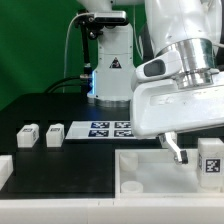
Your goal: Assemble one leg
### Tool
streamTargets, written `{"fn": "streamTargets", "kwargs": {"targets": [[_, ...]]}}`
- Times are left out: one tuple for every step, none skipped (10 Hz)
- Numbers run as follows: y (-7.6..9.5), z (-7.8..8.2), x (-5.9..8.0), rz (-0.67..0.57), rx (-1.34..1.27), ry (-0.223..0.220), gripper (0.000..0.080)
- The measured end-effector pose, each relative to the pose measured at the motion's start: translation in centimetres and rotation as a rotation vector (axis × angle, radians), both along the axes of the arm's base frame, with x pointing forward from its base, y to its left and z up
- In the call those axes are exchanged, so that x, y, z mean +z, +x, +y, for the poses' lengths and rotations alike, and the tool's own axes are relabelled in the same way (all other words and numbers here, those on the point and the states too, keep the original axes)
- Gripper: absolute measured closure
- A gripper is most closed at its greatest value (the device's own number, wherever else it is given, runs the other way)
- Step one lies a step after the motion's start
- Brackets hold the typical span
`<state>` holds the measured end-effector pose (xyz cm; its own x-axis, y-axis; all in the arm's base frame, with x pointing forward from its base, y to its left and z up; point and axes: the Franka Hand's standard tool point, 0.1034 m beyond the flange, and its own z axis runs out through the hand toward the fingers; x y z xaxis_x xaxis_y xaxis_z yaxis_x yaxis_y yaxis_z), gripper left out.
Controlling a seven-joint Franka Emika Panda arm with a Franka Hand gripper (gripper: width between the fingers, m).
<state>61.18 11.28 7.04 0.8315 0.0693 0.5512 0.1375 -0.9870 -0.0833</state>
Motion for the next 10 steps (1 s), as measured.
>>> {"fn": "streamTargets", "kwargs": {"targets": [[0.0,0.0,0.0,0.007,0.0,0.0,0.0151],[0.1,-0.1,0.3,0.058,0.005,0.002,0.0151],[0.4,-0.1,1.1,0.126,0.014,0.001,0.0151],[1.2,-0.4,1.8,0.119,0.009,0.002,0.0151],[1.2,-0.5,1.6,0.153,0.011,0.004,0.0151],[0.9,-0.1,1.5,0.287,0.015,0.015,0.0151],[1.0,0.1,1.6,0.389,0.031,0.019,0.0151],[0.8,0.2,1.3,0.497,0.047,0.023,0.0151],[1.1,0.2,1.2,0.528,0.051,0.027,0.0151],[1.2,0.1,0.8,0.528,0.056,0.027,0.0151]]}}
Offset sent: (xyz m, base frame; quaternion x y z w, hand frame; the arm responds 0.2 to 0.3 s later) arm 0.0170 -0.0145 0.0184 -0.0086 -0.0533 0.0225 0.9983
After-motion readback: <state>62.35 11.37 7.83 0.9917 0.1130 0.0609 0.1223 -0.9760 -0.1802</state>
